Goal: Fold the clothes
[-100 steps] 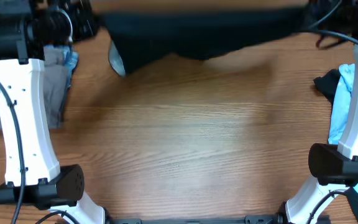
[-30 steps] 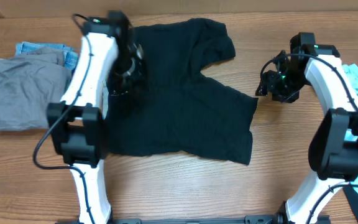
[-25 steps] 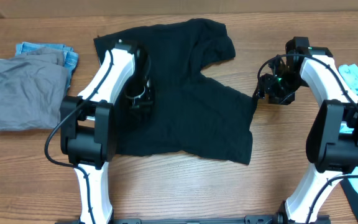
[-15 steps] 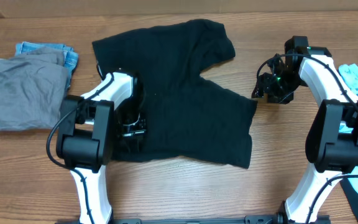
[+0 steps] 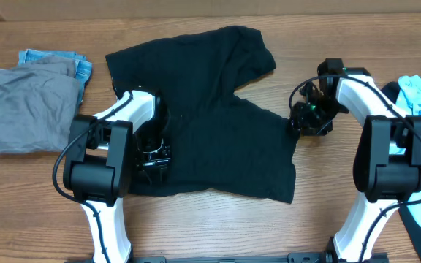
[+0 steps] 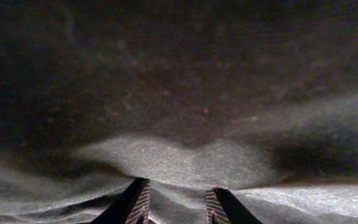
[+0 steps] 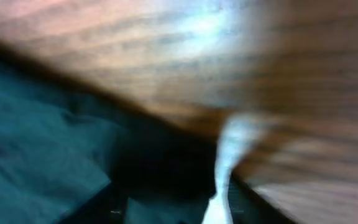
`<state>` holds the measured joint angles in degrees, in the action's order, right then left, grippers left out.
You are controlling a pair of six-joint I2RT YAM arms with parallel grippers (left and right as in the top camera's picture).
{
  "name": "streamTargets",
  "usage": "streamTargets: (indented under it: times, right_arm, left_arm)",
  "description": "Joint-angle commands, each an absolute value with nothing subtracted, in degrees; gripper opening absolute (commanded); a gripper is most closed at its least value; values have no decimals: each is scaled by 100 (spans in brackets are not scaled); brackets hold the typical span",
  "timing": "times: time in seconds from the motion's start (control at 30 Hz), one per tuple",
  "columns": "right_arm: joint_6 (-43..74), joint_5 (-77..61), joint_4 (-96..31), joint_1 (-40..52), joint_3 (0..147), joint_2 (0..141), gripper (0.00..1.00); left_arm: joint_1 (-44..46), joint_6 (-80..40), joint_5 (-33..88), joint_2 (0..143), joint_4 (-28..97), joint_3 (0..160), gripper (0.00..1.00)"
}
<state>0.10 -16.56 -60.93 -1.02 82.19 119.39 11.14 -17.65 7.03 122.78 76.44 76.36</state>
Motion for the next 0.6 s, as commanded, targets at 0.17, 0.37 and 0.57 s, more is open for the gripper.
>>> streamTargets:
  times: [0.17,0.37,0.57]
  right_arm:
    - [1035,255,-5863,-543,8425,11959,4]
    - [1033,252,-6639,-646,8477,11959,4]
    - [882,250,-6742,-646,8997,11493,45]
  left_arm:
    - [1083,-1822,137,12632,7564,7301,34]
    - [1083,-1822,-298,12632,7669,7301,33]
    - [1085,-1804,-550,12619,7575,7658,31]
